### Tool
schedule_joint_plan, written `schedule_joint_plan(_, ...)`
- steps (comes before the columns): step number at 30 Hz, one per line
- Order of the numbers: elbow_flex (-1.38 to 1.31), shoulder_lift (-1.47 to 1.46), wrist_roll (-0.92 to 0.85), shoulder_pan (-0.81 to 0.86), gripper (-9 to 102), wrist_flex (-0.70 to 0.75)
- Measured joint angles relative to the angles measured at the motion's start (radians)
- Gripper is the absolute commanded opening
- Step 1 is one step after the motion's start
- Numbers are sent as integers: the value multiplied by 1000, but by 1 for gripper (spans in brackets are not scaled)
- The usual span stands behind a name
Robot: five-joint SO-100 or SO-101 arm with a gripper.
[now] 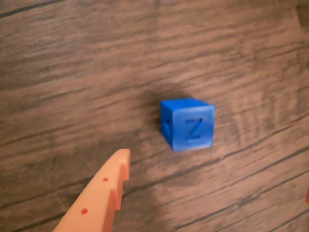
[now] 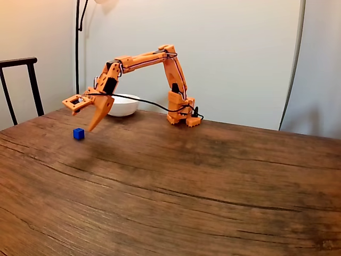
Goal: Grasp the cube and drop it in the bowl
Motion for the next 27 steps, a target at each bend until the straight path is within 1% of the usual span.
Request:
schedule_joint_plan(3,-40,-26,0,3,49,0)
schedule_joint_plan(8,-63,-80,0,2,40,0)
schedule_joint_plan(27,-64,-106,0,3,39,-2)
